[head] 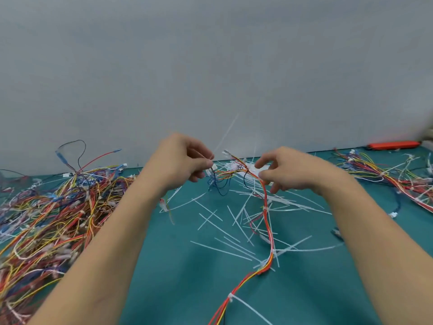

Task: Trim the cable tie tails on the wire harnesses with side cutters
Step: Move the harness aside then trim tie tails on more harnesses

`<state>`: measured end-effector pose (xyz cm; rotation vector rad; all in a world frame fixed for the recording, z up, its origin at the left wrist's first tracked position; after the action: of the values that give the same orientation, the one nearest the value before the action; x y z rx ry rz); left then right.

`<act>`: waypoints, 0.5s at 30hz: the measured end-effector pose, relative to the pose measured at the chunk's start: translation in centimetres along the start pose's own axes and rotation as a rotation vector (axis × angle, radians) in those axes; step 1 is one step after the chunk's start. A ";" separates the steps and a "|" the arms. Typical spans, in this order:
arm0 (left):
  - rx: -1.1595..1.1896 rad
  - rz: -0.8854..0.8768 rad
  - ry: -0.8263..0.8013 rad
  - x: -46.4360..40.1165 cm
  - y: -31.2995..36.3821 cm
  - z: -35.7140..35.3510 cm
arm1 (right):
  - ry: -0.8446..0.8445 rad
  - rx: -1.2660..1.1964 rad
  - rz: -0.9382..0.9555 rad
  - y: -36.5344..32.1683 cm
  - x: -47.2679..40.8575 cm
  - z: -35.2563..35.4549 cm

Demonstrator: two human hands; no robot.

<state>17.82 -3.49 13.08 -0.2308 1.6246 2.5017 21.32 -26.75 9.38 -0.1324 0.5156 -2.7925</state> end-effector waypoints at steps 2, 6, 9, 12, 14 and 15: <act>-0.008 -0.028 -0.017 0.1 0.1 -0.2 | 0.097 -0.067 0.013 -0.5 0.4 1.4; 0.023 -0.085 -0.024 0.4 1.2 0.1 | 0.059 -0.222 0.138 -4.0 1.3 0.7; -0.029 -0.112 -0.065 0.8 1.4 -0.4 | -0.008 -0.549 0.180 -6.1 1.2 -1.8; -0.083 -0.132 -0.061 0.8 1.4 0.0 | 0.004 -0.782 0.167 -6.5 0.6 -3.0; -0.063 -0.117 -0.114 0.9 1.3 0.1 | 0.004 -0.923 0.155 -6.5 0.2 -3.2; -0.057 -0.110 -0.135 1.0 1.2 0.0 | 0.015 -0.950 0.146 -6.4 0.1 -3.3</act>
<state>16.61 -3.87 13.92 -0.1497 1.4503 2.4266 18.97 -19.98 8.62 -0.2532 1.7182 -2.1761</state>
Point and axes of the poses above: each hand's wrist, its own x-axis away from the middle knuckle, its own z-axis out of the back of the hand, y = z × x, the point moved 6 cm from there along -x, towards the middle knuckle, and after that the axes turned 14 degrees about x, right-handed, at the moved point
